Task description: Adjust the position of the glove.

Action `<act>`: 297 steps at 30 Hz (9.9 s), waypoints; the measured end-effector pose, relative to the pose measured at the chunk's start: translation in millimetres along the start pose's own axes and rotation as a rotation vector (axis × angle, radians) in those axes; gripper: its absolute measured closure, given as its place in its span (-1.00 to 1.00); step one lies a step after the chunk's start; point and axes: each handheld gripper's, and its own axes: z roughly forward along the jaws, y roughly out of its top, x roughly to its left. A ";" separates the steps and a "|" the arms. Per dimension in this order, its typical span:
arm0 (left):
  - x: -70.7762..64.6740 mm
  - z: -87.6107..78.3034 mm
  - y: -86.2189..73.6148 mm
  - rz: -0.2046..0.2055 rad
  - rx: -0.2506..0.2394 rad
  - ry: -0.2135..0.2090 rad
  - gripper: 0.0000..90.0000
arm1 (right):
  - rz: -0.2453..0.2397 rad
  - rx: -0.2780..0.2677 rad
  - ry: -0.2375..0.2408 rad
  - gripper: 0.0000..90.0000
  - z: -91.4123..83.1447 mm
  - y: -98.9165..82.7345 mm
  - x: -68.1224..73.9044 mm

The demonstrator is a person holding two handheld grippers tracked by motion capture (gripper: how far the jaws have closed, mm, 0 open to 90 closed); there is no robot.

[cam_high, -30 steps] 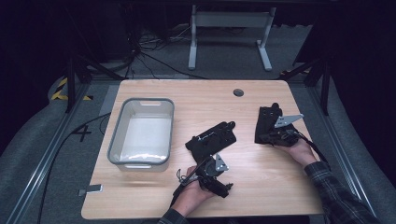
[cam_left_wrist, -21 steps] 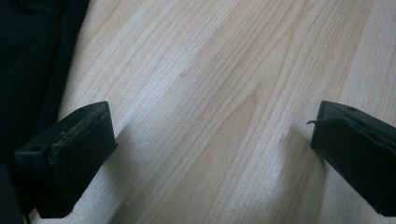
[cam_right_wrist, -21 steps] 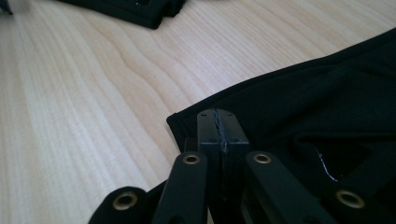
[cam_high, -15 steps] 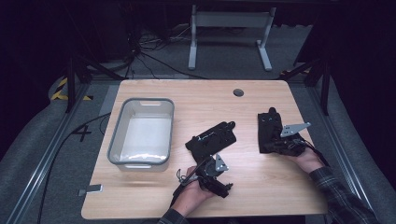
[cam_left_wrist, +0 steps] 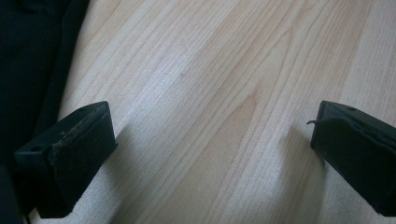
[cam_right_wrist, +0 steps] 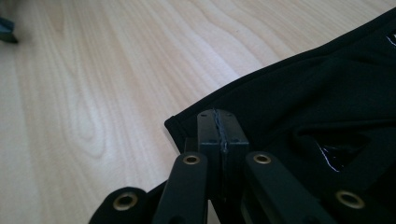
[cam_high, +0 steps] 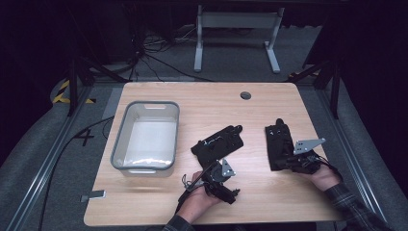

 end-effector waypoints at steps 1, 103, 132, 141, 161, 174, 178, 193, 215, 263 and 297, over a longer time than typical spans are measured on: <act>0.0 0.0 0.0 0.000 0.000 0.000 -1.00 | -0.001 0.001 0.003 1.00 -1.2 -1.3 2.1; 40.4 -24.4 45.0 -0.060 -0.042 0.012 -0.13 | 0.194 -0.068 -0.297 -0.66 -49.8 -66.4 -29.4; 52.4 15.0 59.1 -0.101 0.130 0.008 0.99 | 0.191 -0.068 -0.295 -0.66 -49.7 -66.4 -29.5; 30.9 25.8 68.0 -0.063 0.120 -0.081 0.99 | 0.191 -0.068 -0.294 -0.66 -49.7 -66.4 -29.4; 73.5 -12.5 42.9 -0.245 0.018 0.047 0.38 | 0.186 -0.069 -0.293 -0.66 -49.6 -66.4 -29.5; 75.7 2.1 37.6 -0.239 0.080 0.053 0.45 | 0.160 -0.076 -0.286 -0.27 -53.2 -64.8 -26.6; 73.7 2.5 38.8 -0.236 0.090 0.034 0.72 | 0.146 -0.123 -0.242 0.29 -61.3 -54.0 -17.9; 67.1 -2.9 35.2 -0.227 0.107 0.015 0.85 | 0.021 -0.026 -0.023 0.94 -21.3 -24.2 13.8; 61.4 -12.5 40.6 -0.289 0.012 -0.040 0.86 | -0.032 -0.023 0.028 0.95 6.3 2.0 25.5; 23.7 6.7 109.7 -0.194 -0.110 -0.224 0.80 | -0.066 -0.077 0.012 0.97 3.0 15.5 21.8; 17.1 -0.4 103.4 -0.135 -0.098 -0.214 0.91 | -0.005 -0.102 -0.026 0.97 -21.0 -0.1 8.7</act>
